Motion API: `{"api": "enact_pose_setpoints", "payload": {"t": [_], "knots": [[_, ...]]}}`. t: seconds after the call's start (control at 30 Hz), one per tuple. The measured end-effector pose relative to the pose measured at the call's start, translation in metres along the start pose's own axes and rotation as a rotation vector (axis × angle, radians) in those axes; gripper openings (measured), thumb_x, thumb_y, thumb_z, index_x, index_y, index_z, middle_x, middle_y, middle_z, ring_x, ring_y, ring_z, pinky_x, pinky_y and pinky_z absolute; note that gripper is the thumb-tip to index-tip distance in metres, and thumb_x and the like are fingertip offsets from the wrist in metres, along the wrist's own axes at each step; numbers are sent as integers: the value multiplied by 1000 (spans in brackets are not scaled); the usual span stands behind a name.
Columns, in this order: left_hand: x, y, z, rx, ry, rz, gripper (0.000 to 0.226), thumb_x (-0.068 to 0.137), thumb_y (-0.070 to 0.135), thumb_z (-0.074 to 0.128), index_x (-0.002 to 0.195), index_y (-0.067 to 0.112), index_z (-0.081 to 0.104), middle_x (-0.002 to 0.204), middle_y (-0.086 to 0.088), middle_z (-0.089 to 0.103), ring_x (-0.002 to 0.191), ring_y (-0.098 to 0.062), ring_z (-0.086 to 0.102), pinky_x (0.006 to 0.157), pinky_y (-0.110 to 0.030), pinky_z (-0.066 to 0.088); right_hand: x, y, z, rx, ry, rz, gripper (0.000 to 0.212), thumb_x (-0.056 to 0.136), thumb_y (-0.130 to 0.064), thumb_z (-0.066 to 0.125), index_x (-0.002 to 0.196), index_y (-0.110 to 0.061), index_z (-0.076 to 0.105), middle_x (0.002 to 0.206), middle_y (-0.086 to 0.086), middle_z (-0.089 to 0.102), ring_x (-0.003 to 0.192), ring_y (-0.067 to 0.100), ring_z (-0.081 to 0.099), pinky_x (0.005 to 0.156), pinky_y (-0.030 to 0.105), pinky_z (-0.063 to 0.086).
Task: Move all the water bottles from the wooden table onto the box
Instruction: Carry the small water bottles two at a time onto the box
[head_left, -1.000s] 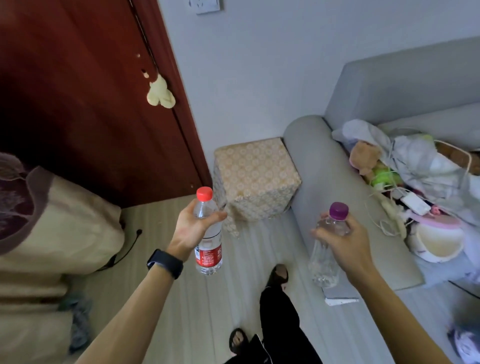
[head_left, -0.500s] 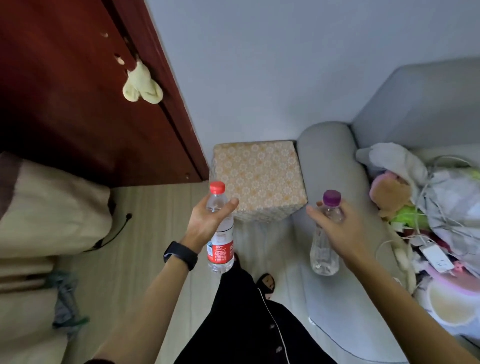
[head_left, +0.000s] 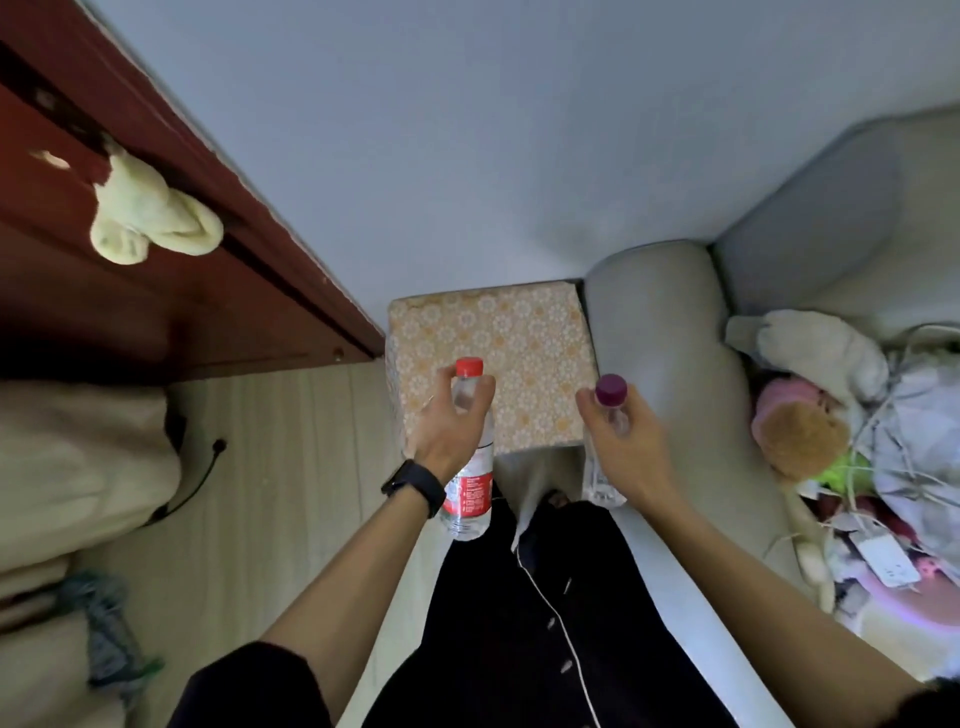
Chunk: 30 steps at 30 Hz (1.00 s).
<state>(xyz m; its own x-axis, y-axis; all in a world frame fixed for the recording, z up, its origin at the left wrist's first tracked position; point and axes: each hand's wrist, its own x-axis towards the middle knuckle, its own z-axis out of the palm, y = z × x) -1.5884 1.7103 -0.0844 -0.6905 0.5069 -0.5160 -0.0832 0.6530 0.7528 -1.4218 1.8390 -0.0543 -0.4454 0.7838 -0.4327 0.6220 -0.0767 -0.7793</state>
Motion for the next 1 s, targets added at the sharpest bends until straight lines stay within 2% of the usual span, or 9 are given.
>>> {"api": "enact_pose_setpoints", "payload": {"t": [0.13, 0.23, 0.37, 0.43, 0.53, 0.67, 0.8, 0.9, 1.0], "knots": [[41, 10, 25, 0, -92, 25, 32, 97, 59, 49, 117, 34, 49, 95, 3, 69, 87, -14, 66, 72, -34, 49, 47, 18, 8, 2, 35, 31, 36, 89, -62, 58, 93, -26, 59, 92, 0, 65, 87, 12, 61, 80, 33, 47], [69, 13, 45, 19, -114, 29, 30, 97, 55, 51, 115, 31, 50, 95, 1, 69, 87, -15, 66, 74, -35, 50, 78, 26, 12, -60, -13, 87, 36, 92, -55, 58, 96, -20, 61, 93, 2, 65, 87, 14, 62, 78, 33, 46], [101, 19, 68, 74, -141, 21, 29, 97, 52, 55, 116, 30, 51, 89, 3, 69, 81, -18, 67, 74, -39, 53, 117, 33, 12, -127, -61, 63, 38, 94, -44, 63, 85, -7, 64, 79, 13, 66, 71, 17, 60, 71, 29, 49], [114, 22, 78, 98, -147, 11, 29, 96, 53, 56, 114, 32, 50, 89, 3, 69, 81, -19, 66, 73, -39, 52, 135, 43, 12, -91, -71, 51, 26, 92, -34, 68, 100, -9, 71, 96, 9, 70, 90, 12, 62, 81, 23, 48], [130, 18, 94, 128, -124, 3, 34, 95, 50, 59, 113, 22, 51, 91, -1, 69, 79, -22, 64, 72, -39, 51, 167, 61, 15, -134, -111, 73, 38, 88, -43, 73, 124, -33, 65, 127, -8, 61, 122, 6, 52, 107, 27, 40], [140, 0, 117, 137, -37, -41, 31, 97, 30, 64, 120, 16, 49, 118, -3, 66, 98, -23, 63, 85, -43, 54, 206, 72, 18, -134, -151, 108, 44, 86, -43, 75, 128, -32, 63, 124, -10, 62, 116, 10, 57, 106, 32, 43], [148, -13, 135, 140, 27, -31, 35, 97, 30, 62, 127, 20, 47, 143, 5, 56, 117, -24, 63, 91, -47, 55, 221, 90, 25, -147, -227, 59, 41, 87, -35, 76, 126, -30, 63, 127, -12, 62, 121, 11, 57, 109, 34, 43], [157, -11, 144, 174, 9, -10, 36, 95, 31, 66, 126, 21, 50, 141, 6, 58, 118, -23, 62, 93, -47, 53, 223, 102, 34, -184, -242, 35, 41, 87, -35, 77, 125, -28, 63, 130, -11, 62, 122, 12, 57, 109, 34, 44], [160, -6, 146, 182, 8, -30, 37, 92, 31, 69, 124, 25, 51, 129, 3, 64, 108, -21, 64, 89, -45, 54, 221, 109, 38, -224, -232, -39, 42, 86, -34, 77, 125, -28, 63, 137, -10, 59, 129, 13, 54, 110, 38, 43]]}}
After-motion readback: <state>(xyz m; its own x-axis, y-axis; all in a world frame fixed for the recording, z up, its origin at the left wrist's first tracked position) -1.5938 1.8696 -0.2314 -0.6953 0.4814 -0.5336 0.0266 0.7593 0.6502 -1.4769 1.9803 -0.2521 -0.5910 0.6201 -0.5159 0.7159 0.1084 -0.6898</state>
